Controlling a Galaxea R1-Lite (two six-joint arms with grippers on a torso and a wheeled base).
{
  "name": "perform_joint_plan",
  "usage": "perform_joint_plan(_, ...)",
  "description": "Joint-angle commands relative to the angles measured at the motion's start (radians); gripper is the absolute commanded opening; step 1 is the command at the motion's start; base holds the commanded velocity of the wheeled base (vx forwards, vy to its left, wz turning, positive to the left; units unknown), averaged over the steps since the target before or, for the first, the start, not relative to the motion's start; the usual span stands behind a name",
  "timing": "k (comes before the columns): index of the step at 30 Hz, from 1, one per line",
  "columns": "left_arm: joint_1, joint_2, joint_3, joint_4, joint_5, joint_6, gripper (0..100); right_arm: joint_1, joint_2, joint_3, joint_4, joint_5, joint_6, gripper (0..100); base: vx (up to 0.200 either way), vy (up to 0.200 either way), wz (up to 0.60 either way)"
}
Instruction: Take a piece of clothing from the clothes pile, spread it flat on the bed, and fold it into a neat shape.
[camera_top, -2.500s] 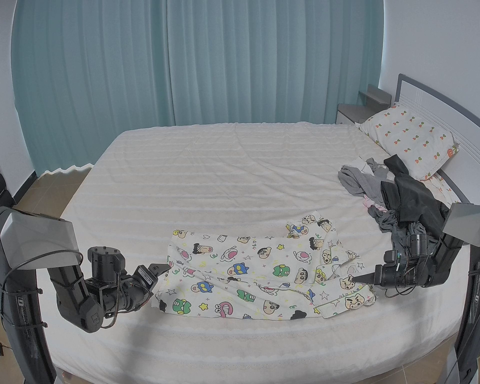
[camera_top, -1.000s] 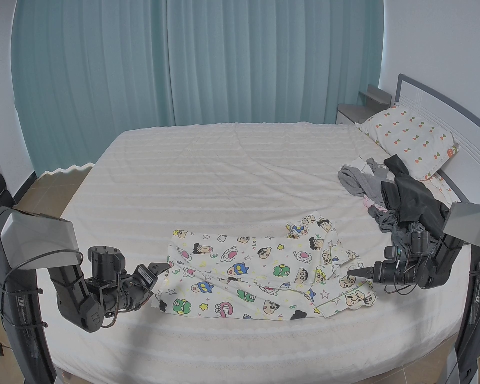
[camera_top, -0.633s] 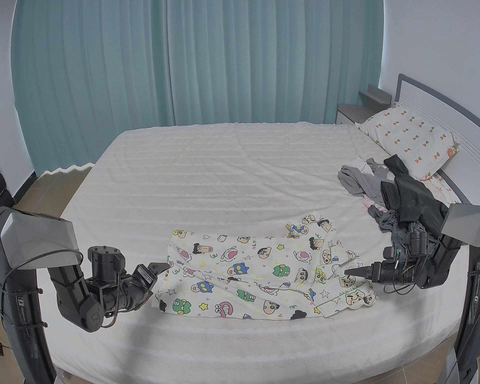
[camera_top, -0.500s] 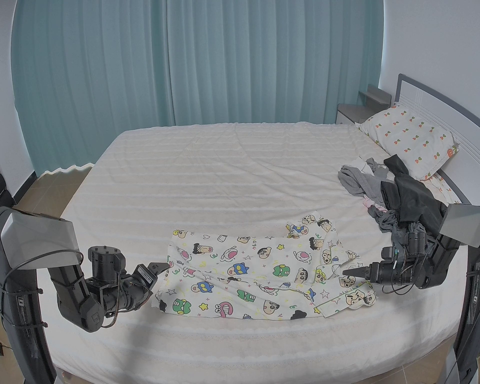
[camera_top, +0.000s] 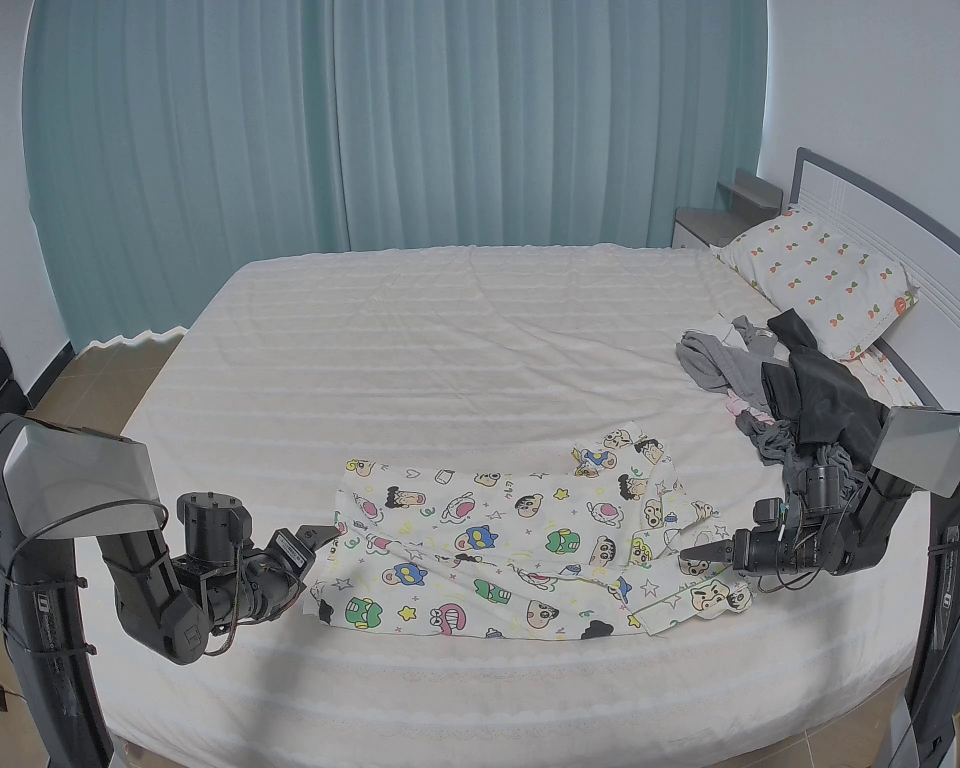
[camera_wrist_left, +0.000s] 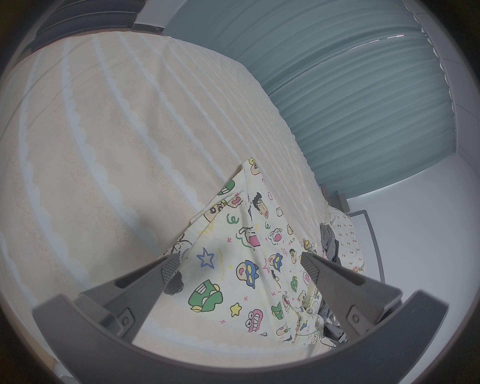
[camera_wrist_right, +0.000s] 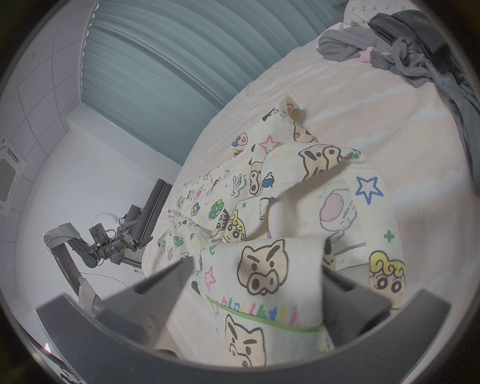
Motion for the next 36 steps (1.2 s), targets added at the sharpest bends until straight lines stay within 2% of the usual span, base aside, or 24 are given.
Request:
perform_joint_plan(1, 0.000, 0.001, 0.000, 0.000, 0.000, 0.000, 100, 0.000, 0.002, 0.000, -0.002, -0.001, 0.000, 0, 0.000, 0.000, 0.00)
perform_joint_plan(9, 0.000, 0.001, 0.002, 0.000, 0.000, 0.000, 100, -0.003, -0.001, 0.003, -0.015, 0.007, -0.008, 0, 0.000, 0.000, 0.00)
perform_joint_plan(17, 0.000, 0.001, 0.002, 0.000, 0.001, 0.000, 100, -0.010, 0.008, 0.024, -0.152, 0.007, 0.003, 0, 0.000, 0.000, 0.00)
perform_joint_plan(28, 0.000, 0.001, 0.002, 0.000, 0.001, 0.000, 100, -0.023, 0.009, 0.023, -0.226, 0.007, 0.008, 0, 0.000, 0.000, 0.00)
perform_joint_plan(32, 0.000, 0.001, 0.000, 0.000, 0.001, 0.000, 100, -0.023, 0.008, 0.021, -0.333, -0.004, 0.136, 0, 0.000, 0.000, 0.00)
perform_joint_plan(36, 0.002, 0.003, 0.000, 0.000, 0.001, 0.000, 100, -0.018, 0.045, 0.024, -0.511, -0.070, 0.258, 0, 0.000, 0.000, 0.00)
